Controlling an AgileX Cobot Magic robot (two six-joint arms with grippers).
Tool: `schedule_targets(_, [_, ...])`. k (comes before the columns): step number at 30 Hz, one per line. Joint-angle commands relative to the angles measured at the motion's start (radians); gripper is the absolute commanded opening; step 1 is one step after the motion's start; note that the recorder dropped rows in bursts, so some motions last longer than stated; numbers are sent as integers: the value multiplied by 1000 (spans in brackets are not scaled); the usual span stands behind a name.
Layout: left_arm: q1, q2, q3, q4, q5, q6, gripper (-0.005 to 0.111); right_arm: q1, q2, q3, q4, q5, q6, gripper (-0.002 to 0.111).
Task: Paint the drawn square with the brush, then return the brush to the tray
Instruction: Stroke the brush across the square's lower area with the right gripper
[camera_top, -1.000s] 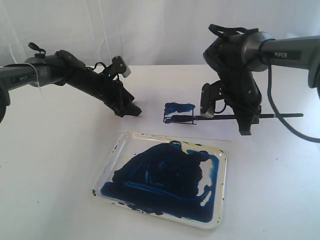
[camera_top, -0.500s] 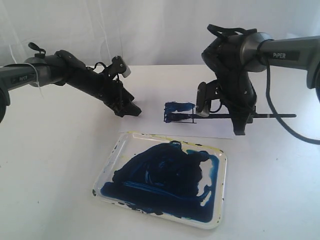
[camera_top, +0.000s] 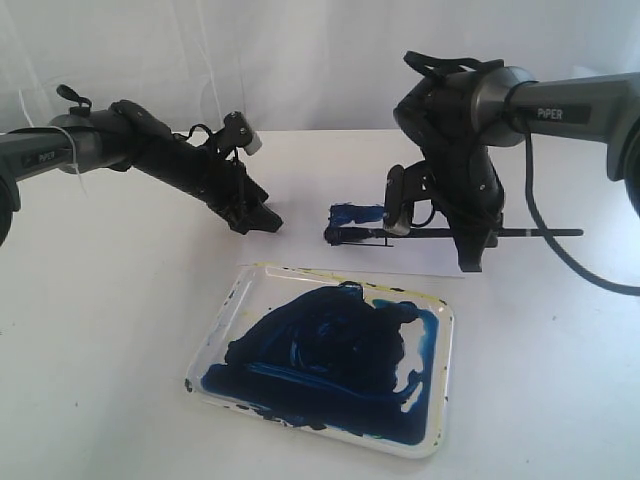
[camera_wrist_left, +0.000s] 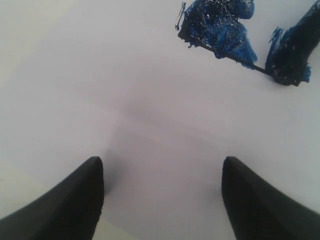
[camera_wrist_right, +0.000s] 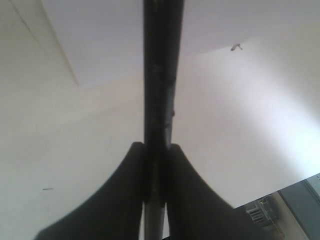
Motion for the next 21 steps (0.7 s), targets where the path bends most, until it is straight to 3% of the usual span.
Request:
schedule_targets(1, [-3,3,3,20,19,-9,70,-2,-5,-2,-30,54,6,0])
schedule_targets(21, [-3,3,3,33,19,-9,70,-4,-5,-2,-143,67,113,0])
